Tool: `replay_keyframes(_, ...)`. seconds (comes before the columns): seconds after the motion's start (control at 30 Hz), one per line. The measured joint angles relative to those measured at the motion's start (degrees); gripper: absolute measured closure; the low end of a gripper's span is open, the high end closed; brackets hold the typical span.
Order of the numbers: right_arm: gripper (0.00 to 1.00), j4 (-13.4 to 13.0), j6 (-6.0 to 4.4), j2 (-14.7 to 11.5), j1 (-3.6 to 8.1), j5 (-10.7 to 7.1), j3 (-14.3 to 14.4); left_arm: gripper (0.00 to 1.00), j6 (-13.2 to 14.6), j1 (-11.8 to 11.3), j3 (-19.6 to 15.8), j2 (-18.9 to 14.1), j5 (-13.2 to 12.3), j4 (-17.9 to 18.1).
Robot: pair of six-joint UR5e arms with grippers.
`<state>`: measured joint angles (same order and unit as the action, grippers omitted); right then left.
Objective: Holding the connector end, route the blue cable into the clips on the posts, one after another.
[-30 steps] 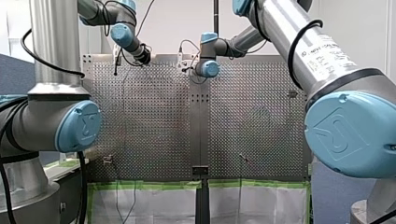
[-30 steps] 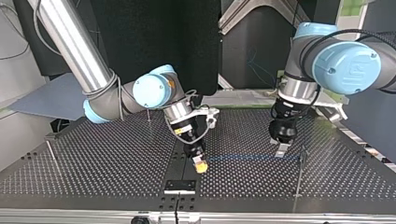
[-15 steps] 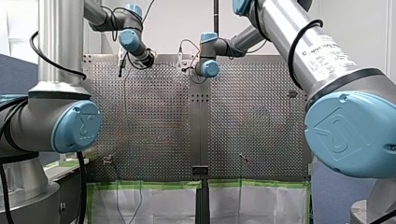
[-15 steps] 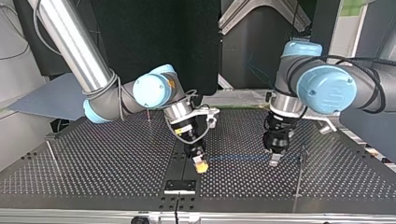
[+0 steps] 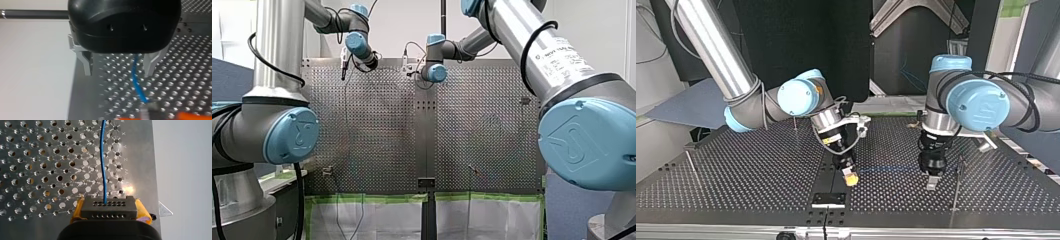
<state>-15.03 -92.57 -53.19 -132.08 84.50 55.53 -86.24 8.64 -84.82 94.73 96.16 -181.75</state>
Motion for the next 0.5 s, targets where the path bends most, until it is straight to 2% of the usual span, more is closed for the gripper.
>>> replay_keyframes(0.17, 1.0, 0.13, 0.0, -0.08, 0.0, 0.01, -0.01, 0.01, 1.68, 0.42, 0.04, 1.31, 1.44, -0.65)
replay_keyframes(0.5, 1.0, 0.25, -0.01, -0.13, -0.05, 0.06, 0.0, 0.01, 2.96, 0.59, 0.1, 1.52, 4.0, -0.57)
